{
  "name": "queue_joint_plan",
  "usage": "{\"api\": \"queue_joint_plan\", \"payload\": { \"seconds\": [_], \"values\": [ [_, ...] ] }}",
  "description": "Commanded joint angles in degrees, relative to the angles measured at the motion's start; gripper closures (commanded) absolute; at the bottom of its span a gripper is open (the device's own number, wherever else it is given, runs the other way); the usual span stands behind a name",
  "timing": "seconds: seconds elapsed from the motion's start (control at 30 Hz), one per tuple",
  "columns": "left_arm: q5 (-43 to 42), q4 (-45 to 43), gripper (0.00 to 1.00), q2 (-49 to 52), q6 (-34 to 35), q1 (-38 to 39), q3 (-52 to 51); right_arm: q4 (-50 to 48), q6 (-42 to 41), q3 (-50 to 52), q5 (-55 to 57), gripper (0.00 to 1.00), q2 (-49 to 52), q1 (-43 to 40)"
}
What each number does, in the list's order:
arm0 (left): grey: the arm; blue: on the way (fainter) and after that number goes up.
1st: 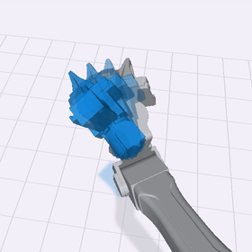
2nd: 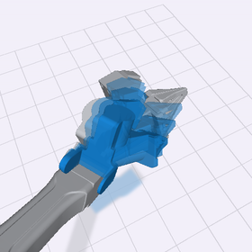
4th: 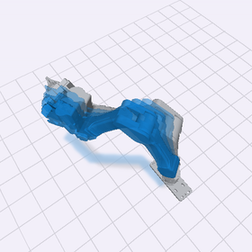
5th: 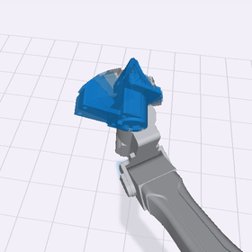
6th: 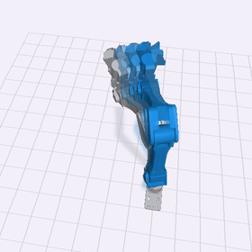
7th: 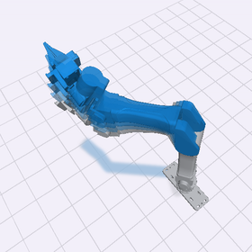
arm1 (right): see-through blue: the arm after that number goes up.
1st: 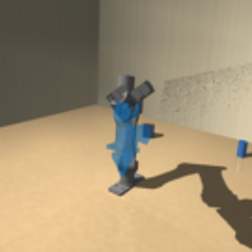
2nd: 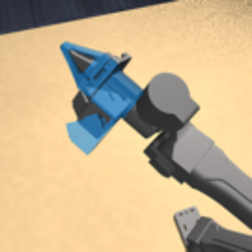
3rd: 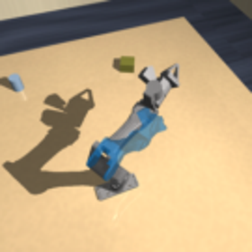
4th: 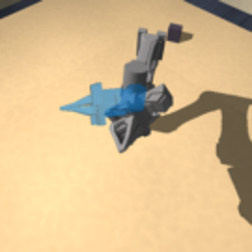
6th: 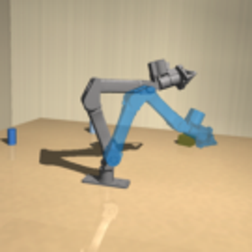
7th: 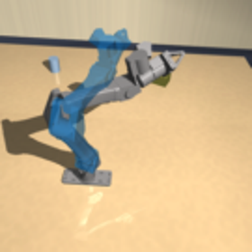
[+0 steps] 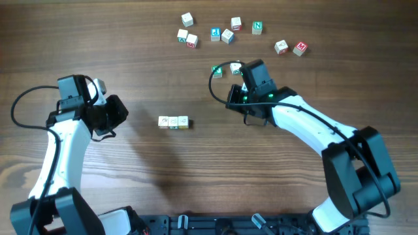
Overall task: Form a horizontal line
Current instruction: 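Lift the right gripper away from the row toward the back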
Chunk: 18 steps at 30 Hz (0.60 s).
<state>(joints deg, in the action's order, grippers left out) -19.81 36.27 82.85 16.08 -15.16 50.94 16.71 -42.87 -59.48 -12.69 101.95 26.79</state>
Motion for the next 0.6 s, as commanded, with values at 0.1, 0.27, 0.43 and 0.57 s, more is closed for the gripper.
{"api": "queue_joint_plan", "payload": {
  "seconds": [0.1, 0.27, 0.43, 0.57],
  "values": [
    [3.41, -0.87, 0.96, 5.35, 3.89, 5.38, -0.28, -1.11, -2.97, 0.2, -2.45, 0.95, 2.19, 0.26],
    [9.9, -1.9, 0.96, 12.46, 3.89, 8.13, -0.31, -3.13, -2.1, 0.24, -4.28, 0.95, 4.46, 2.54],
    [12.41, -0.5, 0.96, 9.57, 3.67, 8.15, -0.28, -3.67, 2.03, 0.24, -4.02, 0.95, 2.45, 2.6],
    [12.41, 3.93, 0.96, -4.11, 1.92, 9.29, -0.28, 1.07, 6.25, 0.24, 5.16, 0.95, -6.91, 2.62]
  ]
}}
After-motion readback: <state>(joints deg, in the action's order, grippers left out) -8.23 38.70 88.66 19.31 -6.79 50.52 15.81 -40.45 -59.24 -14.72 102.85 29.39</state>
